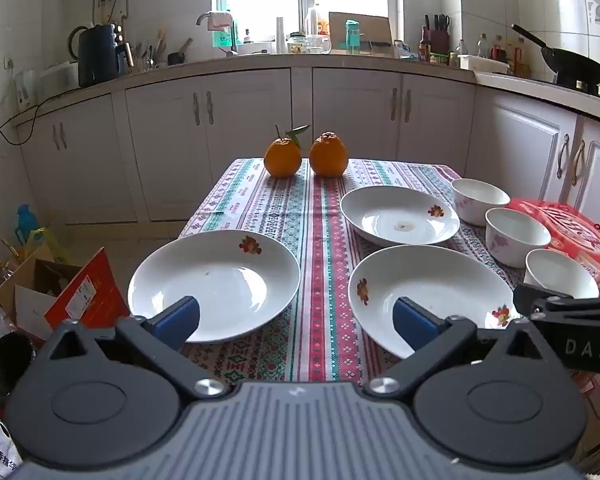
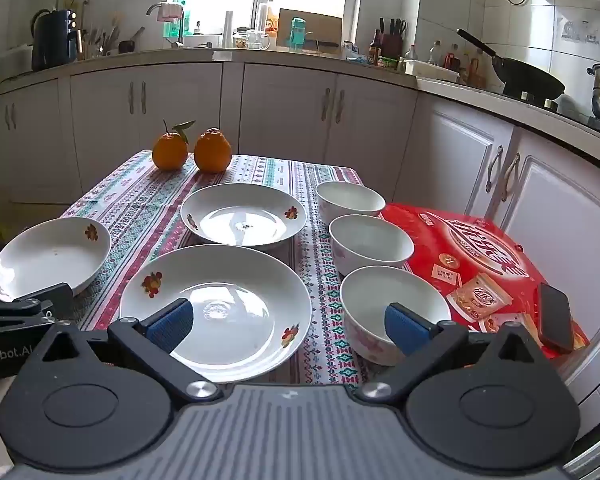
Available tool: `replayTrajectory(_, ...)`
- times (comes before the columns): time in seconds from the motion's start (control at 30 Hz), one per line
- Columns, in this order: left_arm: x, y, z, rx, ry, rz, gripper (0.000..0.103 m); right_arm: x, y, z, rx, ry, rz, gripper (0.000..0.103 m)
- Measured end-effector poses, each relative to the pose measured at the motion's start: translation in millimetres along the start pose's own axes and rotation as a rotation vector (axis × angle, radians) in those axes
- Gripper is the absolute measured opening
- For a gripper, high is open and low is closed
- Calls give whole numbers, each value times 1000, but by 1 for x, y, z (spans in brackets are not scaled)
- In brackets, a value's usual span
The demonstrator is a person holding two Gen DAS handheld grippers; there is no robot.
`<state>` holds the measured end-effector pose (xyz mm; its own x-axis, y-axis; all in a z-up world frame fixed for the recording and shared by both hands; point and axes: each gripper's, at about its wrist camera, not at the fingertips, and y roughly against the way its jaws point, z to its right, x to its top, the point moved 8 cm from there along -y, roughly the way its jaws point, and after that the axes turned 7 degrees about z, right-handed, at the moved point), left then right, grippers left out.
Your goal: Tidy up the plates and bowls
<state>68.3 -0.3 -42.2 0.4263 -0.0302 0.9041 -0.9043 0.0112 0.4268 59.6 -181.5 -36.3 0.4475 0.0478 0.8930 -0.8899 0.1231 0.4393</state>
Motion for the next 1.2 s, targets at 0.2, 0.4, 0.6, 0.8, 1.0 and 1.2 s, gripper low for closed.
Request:
replayTrajectory(0.2, 1, 2, -1, 3, -4, 13, 102, -2, 5, 1, -5, 2, 6, 103)
replayTrajectory(0.4, 1, 0, 1, 5, -11, 12, 102, -1, 2, 1, -5, 2, -3, 103)
replayTrajectory(0.6, 2, 2, 1, 7, -12, 17, 102, 0, 2, 0, -9, 7, -4, 103)
replayTrajectory(0.8, 1, 2, 1, 7, -11, 20, 102, -1, 2, 1, -10, 7, -2, 103)
replayTrajectory(1.0, 1, 2, 1, 7, -9, 20, 102, 0, 2, 0, -10, 7, -3, 103)
replayTrajectory(1.2, 1, 2, 1, 6, -9, 19, 102, 0, 2, 0, -10, 7, -3, 103)
